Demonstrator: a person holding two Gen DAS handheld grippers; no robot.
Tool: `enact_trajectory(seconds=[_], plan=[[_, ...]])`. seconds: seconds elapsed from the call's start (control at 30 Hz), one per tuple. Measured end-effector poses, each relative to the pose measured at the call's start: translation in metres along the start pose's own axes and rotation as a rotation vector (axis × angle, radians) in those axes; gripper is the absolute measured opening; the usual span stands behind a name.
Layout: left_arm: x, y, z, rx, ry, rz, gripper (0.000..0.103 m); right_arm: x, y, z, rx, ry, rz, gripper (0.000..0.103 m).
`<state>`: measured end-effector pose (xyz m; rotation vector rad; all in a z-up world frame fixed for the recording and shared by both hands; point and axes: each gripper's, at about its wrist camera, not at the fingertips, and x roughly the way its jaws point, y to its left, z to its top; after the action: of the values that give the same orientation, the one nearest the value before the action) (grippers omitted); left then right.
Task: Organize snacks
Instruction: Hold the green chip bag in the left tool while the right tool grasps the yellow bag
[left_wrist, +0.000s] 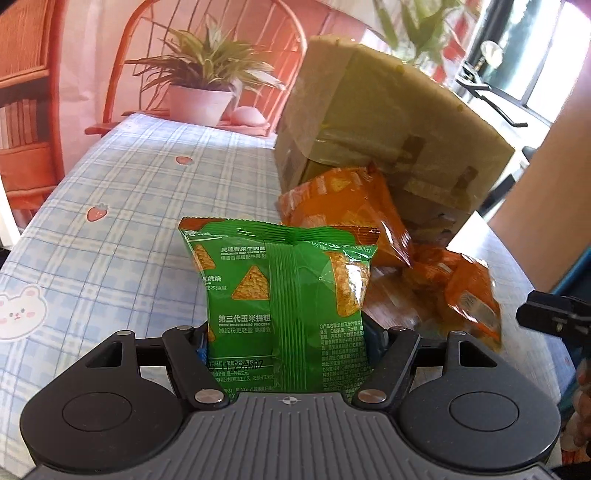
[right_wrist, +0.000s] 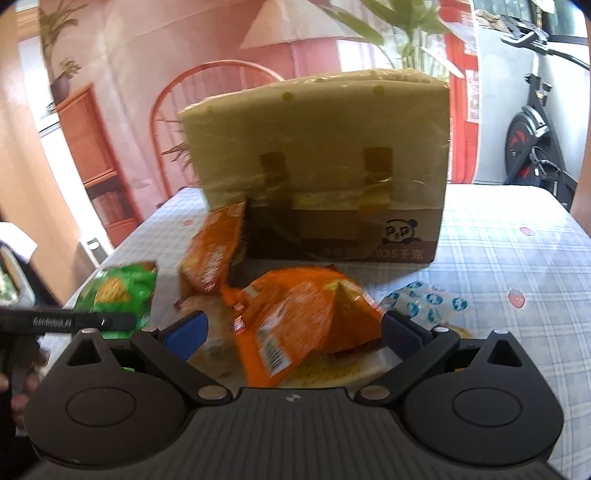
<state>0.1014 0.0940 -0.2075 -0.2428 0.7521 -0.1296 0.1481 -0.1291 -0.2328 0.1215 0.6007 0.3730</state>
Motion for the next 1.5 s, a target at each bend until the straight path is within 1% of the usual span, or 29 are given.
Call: enact_trajectory(seconds=[0.07, 0.17, 0.3, 0.43, 0.6, 0.73, 0.93, 1.1, 1.3, 1.4, 1.5], plan=[[-0.007, -0.002, -0.003, 0.013, 0.005, -0.008, 0.073, -0.007, 0.006, -0.006, -0.01, 0.022, 0.02, 0.102], [-0.018, -0.002, -0.009, 0.014, -0.009, -0.026, 0.073, -0.015, 0.014, -0.015, -0.023, 0.053, 0.064, 0.102], [-0.03, -0.002, -0.015, -0.002, -0.035, -0.035, 0.073, -0.021, 0.026, -0.024, -0.068, 0.086, 0.082, 0.102], [-0.035, -0.003, -0.02, -0.009, -0.046, -0.049, 0.073, -0.02, 0.034, -0.027, -0.08, 0.121, 0.122, 0.102], [-0.04, -0.003, -0.027, -0.012, -0.054, -0.058, 0.073, -0.011, 0.05, -0.033, -0.131, 0.172, 0.159, 0.102], [-0.039, -0.003, -0.03, -0.009, -0.05, -0.062, 0.073, 0.0, 0.057, -0.037, -0.138, 0.191, 0.182, 0.102], [-0.035, -0.002, -0.032, -0.001, -0.042, -0.056, 0.073, 0.031, 0.062, -0.043, -0.139, 0.275, 0.188, 0.102], [-0.033, 0.0, -0.034, -0.009, -0.039, -0.053, 0.073, 0.035, 0.058, -0.046, -0.119, 0.273, 0.159, 0.102], [-0.033, -0.001, -0.035, -0.006, -0.038, -0.055, 0.073, 0.026, 0.045, -0.045, -0.079, 0.225, 0.047, 0.101], [-0.032, -0.002, -0.037, 0.001, -0.036, -0.057, 0.073, 0.026, 0.037, -0.047, -0.035, 0.222, 0.053, 0.101], [-0.031, -0.004, -0.038, 0.01, -0.031, -0.059, 0.073, 0.028, 0.038, -0.047, -0.038, 0.211, 0.075, 0.101]])
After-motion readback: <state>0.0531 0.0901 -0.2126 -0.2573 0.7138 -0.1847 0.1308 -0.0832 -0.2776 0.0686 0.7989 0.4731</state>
